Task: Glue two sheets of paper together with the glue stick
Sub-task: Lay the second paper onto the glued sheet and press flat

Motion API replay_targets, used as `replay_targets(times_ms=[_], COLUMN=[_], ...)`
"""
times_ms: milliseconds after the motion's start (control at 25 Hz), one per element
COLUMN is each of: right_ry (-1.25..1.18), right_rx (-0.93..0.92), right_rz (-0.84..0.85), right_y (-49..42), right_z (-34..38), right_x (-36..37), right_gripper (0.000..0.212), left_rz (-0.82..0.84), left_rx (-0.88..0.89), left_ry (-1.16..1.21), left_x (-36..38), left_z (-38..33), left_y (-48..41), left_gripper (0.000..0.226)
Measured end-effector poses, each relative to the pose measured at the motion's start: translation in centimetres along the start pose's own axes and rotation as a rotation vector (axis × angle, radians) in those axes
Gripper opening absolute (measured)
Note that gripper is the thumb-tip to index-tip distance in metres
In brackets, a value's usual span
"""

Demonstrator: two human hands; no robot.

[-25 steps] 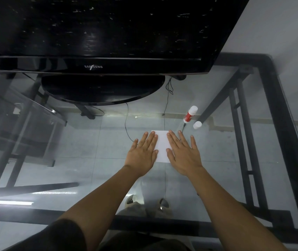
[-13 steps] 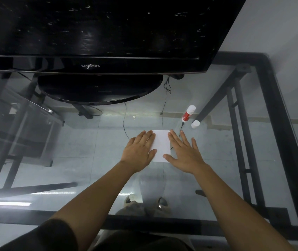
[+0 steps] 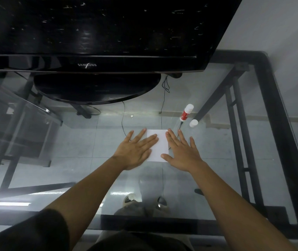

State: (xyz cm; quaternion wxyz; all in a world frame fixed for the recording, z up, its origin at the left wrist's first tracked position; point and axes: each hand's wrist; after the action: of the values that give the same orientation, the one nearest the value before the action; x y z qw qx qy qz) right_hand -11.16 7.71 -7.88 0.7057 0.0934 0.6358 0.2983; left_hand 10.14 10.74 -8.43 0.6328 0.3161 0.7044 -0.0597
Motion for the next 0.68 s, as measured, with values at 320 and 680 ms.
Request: replay_targets(times_ms=[320,680], right_ry=[-0.001,0.007], right_rx=[0.019,0.042], right_rz=[0.000,-0.016], right_y=[0.0,0.1], right_z=[0.3,0.7], right_x=[0.0,0.2], right_gripper=[0.083,0.083], left_rz=[-0.071,-0.096], left_rx=[-0.085,-0.279], left_ry=[0.073,0.111], left_x=[0.1,0.4], left_z=[-1.9,-3.1], left_y=[-0.3,-0.9], left_gripper=[0.054,0.052])
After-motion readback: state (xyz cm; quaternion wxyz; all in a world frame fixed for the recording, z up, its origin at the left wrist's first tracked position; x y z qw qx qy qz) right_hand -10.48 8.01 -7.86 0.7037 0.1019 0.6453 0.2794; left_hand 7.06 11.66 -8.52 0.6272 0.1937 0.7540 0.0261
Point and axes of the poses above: each hand's wrist, its own y-axis away from the middle knuckle, its own x-axis out of the palm, z = x × y, and after that the axes turned 7 degrees about x, right-handed
